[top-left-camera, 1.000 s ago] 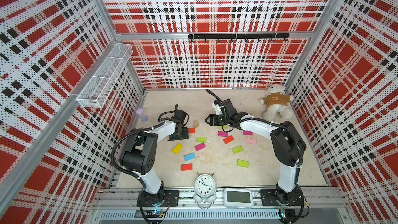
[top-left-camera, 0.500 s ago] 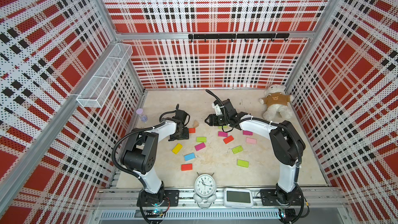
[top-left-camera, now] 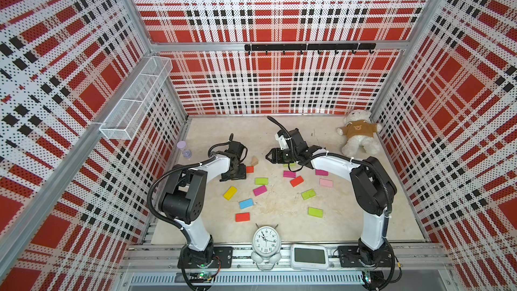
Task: Assemble a carrot with building blocks
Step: Assemble the building block at the center of the board.
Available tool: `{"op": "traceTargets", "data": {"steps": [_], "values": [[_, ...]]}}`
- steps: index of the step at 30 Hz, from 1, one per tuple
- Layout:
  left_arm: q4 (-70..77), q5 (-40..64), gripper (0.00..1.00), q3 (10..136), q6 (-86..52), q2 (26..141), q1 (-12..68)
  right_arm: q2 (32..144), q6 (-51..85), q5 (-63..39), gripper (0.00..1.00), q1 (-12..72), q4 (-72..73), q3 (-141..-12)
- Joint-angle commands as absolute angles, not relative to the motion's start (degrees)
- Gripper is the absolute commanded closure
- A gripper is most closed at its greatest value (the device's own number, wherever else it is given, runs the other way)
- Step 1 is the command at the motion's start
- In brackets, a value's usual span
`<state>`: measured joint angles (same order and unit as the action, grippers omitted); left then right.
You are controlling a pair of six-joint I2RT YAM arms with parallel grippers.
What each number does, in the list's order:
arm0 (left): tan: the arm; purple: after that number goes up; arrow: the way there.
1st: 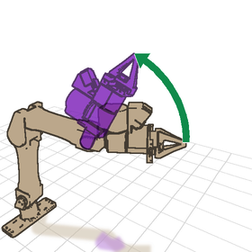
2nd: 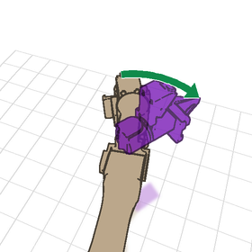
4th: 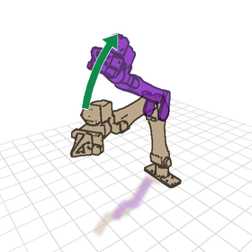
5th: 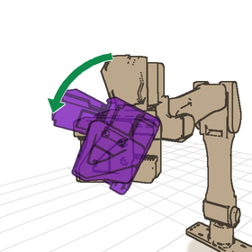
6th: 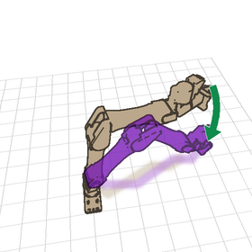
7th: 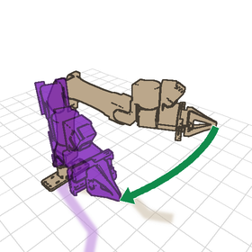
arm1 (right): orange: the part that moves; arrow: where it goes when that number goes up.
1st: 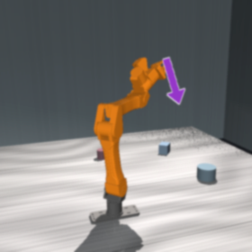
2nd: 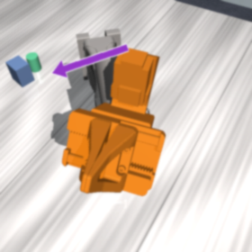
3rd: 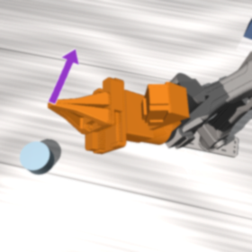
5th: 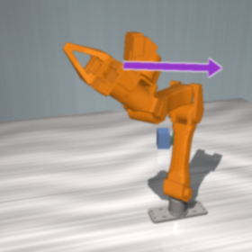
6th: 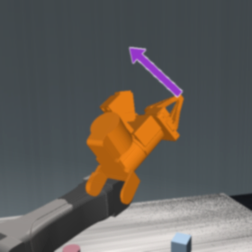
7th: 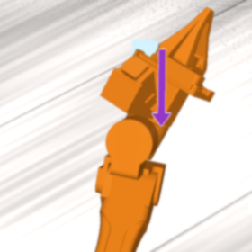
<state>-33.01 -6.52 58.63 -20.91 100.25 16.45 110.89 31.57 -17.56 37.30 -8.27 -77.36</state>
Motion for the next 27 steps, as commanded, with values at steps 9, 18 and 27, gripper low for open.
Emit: {"op": "traceTargets", "data": {"steps": [9, 18, 27], "values": [[-35.5, -8.7, 0.21, 58.9, -22.1, 95.5, 16.9, 112.0, 32.2, -18.0, 0.45, 37.3, -5.5, -78.7], [-39.9, -10.0, 0.19, 58.9, -24.0, 85.4, 21.2, 110.7, 32.6, -17.8, 0.45, 37.3, -5.4, -77.2], [-38.1, -9.6, 0.18, 58.8, -29.6, 84.1, 34.6, 101.4, 35.3, -18.6, 0.39, 32.1, -2.9, -67.3]]}}
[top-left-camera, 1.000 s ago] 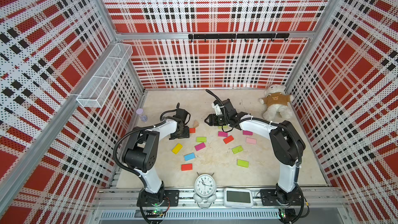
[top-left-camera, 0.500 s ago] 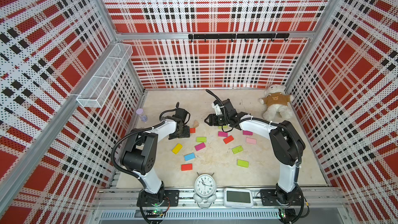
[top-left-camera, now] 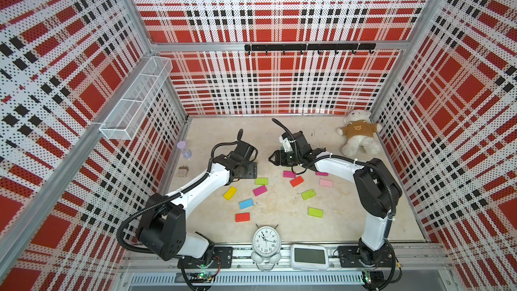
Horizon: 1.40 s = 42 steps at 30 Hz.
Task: Assemble a carrot with building blocks
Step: Assemble the building block at the center of the board.
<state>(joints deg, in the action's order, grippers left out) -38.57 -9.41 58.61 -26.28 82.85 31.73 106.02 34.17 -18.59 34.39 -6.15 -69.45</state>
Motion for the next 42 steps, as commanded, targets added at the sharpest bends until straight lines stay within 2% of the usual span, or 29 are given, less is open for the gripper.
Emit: {"op": "traceTargets", "data": {"steps": [1, 9, 20, 33, 38, 42], "values": [[-37.8, -9.9, 0.18, 59.0, -30.0, 85.3, 35.9, 100.4, 34.9, -18.2, 0.38, 31.6, -3.3, -66.4], [-36.8, -9.9, 0.15, 63.6, -30.3, 96.1, 39.8, 95.2, 34.2, -17.4, 0.35, 28.3, -3.3, -60.2], [-35.8, -10.9, 0.14, 66.3, -30.4, 103.4, 39.8, 96.7, 35.3, -18.4, 0.35, 28.3, -1.1, -60.1], [-34.6, -11.1, 0.28, 67.3, -31.5, 107.1, 37.7, 99.0, 35.9, -19.3, 0.35, 28.3, -0.7, -61.5], [-34.0, -11.0, 0.36, 66.0, -32.4, 107.0, 35.8, 99.7, 36.3, -19.8, 0.35, 28.4, -0.5, -62.0], [-33.2, -10.8, 0.36, 64.3, -33.1, 105.8, 33.8, 100.3, 36.8, -20.5, 0.36, 28.4, -0.1, -62.2]]}}
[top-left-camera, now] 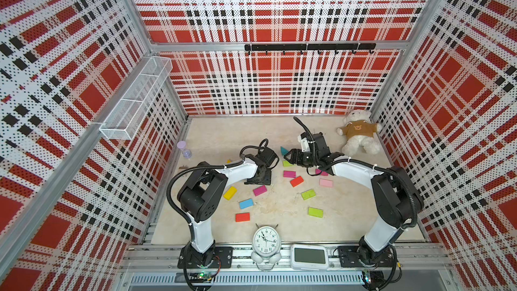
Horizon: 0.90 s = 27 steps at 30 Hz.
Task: Assemble a carrot with building blocks
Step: Assemble the building block at the center of the board.
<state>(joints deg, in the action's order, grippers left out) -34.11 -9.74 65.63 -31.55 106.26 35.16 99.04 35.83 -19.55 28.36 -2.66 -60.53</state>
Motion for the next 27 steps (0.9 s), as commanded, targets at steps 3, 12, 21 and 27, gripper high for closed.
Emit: {"op": "traceTargets", "data": {"steps": [3, 12, 21, 27], "values": [[-32.1, -10.0, 0.36, 62.9, -33.6, 104.6, 32.2, 100.7, 37.0, -20.9, 0.36, 28.4, 0.1, -62.2], [-32.0, -9.8, 0.33, 62.4, -34.0, 103.5, 30.6, 101.3, 37.8, -21.7, 0.36, 28.4, 0.7, -62.3], [-33.2, -9.9, 0.15, 62.3, -34.7, 100.0, 31.0, 101.3, 38.3, -22.2, 0.36, 28.5, 1.0, -62.4], [-35.3, -11.2, 0.18, 62.3, -35.2, 90.1, 30.8, 101.1, 36.3, -22.2, 0.38, 30.1, -1.1, -62.9]]}}
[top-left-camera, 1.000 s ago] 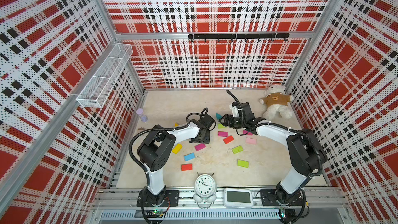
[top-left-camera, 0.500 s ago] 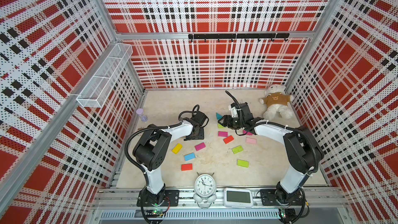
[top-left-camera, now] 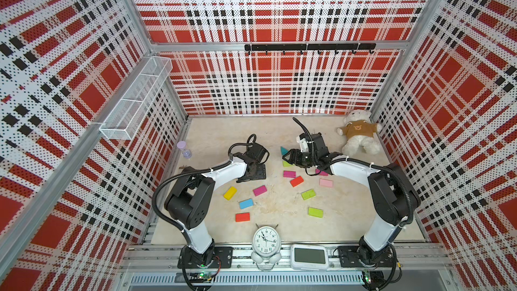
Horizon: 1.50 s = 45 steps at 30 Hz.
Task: Assemble a carrot with building blocks
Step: Assemble the building block at the center of the board.
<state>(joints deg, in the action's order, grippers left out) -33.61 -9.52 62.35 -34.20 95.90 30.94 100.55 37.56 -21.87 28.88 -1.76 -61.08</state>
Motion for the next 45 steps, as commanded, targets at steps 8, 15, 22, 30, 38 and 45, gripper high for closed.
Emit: {"op": "traceTargets", "data": {"steps": [8, 15, 22, 30, 38, 45], "values": [[-37.4, -7.3, 0.26, 54.4, -33.4, 77.0, 21.1, 104.9, 30.6, -17.7, 0.5, 37.7, -7.5, -66.9], [-34.2, -1.6, 0.28, 44.8, -32.9, 69.1, 10.2, 111.6, 31.1, -18.8, 0.55, 42.2, -7.1, -70.5], [-32.4, 2.3, 0.29, 42.0, -31.9, 68.5, 5.7, 116.4, 30.1, -18.5, 0.53, 43.4, -9.5, -74.4], [-31.6, 3.6, 0.29, 41.9, -31.0, 69.7, 4.2, 119.9, 30.2, -18.9, 0.54, 44.7, -10.0, -77.3], [-31.2, 5.1, 0.29, 42.0, -30.9, 70.3, 4.0, 123.0, 31.8, -20.8, 0.57, 44.9, -8.6, -80.5], [-31.3, 6.0, 0.29, 42.1, -30.6, 71.1, 4.0, 124.9, 32.9, -21.7, 0.58, 45.3, -8.0, -82.6]]}}
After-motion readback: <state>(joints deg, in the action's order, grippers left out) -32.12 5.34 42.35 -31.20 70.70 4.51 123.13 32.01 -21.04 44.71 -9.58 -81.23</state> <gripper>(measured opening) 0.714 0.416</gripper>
